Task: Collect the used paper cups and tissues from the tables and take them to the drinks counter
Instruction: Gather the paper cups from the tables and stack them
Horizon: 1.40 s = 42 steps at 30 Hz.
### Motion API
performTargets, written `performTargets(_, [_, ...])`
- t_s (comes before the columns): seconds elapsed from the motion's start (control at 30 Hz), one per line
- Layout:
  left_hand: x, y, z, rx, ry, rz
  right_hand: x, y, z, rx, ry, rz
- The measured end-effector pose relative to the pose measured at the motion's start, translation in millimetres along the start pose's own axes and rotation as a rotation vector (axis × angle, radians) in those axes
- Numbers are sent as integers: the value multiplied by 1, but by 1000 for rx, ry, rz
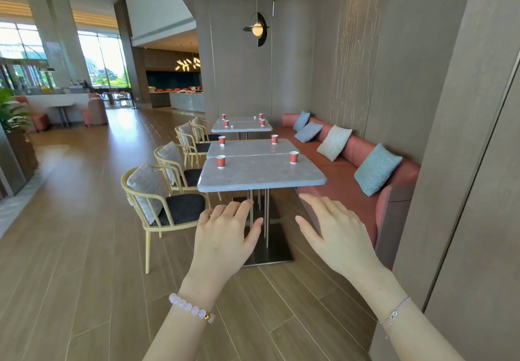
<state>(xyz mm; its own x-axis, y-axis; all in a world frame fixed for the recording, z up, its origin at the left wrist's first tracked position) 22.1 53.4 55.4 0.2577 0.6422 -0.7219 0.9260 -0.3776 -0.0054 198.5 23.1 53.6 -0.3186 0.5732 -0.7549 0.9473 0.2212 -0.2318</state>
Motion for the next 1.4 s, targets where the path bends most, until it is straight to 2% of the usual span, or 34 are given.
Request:
performTargets(0.83, [7,-14,2,-14,9,30,13,-1,3,71,-33,-26])
performTargets(1.4, [30,-20,56,-35,-84,52,46,-11,51,132,-144,-52])
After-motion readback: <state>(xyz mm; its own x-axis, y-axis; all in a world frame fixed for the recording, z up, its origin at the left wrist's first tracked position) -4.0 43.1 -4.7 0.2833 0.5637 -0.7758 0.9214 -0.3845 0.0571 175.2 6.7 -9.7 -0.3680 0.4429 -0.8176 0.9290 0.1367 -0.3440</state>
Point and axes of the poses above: each hand's wrist, its own z-axis away from the middle knuckle, its own x-axis out of the palm, y = z × x, the point moved 8 cm from there along -z, towards the middle knuckle, and after that the axes turned 5 degrees about -z, right-handed, at the moved point
